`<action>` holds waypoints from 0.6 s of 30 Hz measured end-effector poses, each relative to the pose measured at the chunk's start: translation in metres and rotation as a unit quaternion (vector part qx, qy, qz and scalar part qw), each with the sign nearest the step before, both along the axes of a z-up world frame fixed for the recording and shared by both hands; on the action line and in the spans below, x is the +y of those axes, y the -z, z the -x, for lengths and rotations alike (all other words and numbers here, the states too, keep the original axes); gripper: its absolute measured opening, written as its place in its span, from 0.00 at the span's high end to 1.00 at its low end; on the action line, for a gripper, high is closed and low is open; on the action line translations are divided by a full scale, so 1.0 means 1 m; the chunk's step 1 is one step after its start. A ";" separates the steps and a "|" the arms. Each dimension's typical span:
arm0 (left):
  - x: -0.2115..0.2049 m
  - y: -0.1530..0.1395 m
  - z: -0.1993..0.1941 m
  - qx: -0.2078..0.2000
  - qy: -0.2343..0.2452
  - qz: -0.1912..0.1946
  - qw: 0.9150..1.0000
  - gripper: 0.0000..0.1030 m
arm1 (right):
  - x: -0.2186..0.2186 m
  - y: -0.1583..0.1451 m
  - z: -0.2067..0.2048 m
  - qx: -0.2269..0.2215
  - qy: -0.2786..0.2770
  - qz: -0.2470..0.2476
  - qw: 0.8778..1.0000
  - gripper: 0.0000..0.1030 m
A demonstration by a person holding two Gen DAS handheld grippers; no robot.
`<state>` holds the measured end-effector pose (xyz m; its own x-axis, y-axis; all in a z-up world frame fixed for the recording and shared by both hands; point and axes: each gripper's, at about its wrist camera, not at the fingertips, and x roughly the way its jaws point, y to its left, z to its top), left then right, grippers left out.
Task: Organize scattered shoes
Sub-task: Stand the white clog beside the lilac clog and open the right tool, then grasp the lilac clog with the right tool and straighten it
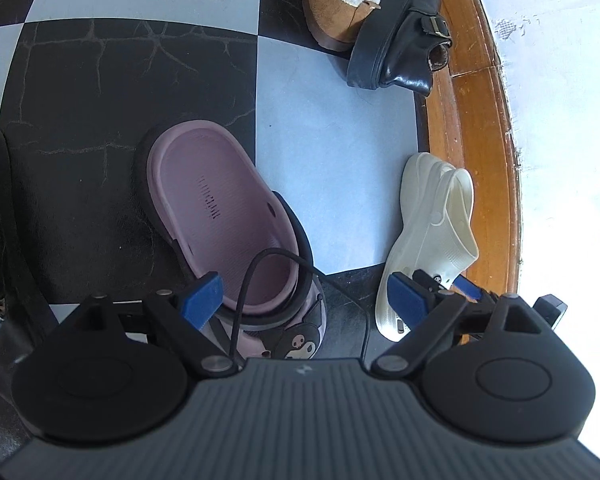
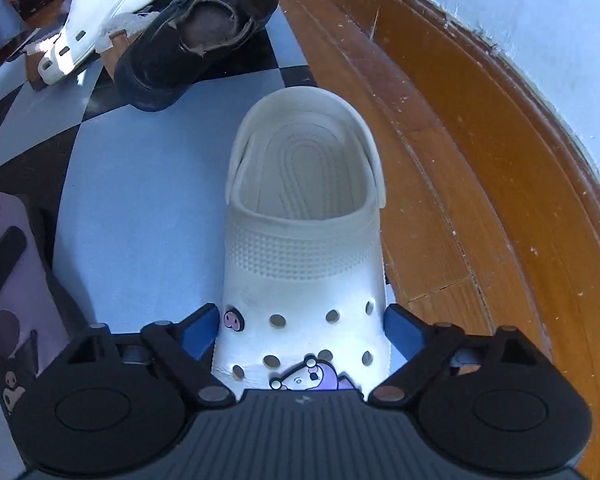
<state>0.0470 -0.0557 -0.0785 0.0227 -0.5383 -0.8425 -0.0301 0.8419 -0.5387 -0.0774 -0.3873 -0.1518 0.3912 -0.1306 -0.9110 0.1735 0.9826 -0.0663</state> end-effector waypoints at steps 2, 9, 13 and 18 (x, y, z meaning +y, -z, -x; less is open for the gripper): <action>0.003 0.002 -0.001 0.006 -0.003 -0.003 1.000 0.13 | 0.004 -0.008 0.001 0.008 -0.017 0.041 0.999 0.30; 0.006 -0.003 -0.005 0.000 -0.006 0.010 1.000 0.13 | -0.037 -0.020 -0.017 0.027 -0.015 0.057 0.998 0.41; 0.005 -0.005 -0.007 0.012 0.009 0.007 1.000 0.13 | -0.009 -0.038 -0.012 -0.001 -0.020 0.071 0.997 0.39; 0.000 -0.022 -0.004 0.029 0.069 -0.037 0.997 0.13 | 0.042 -0.059 -0.011 -0.065 -0.041 0.016 0.997 0.03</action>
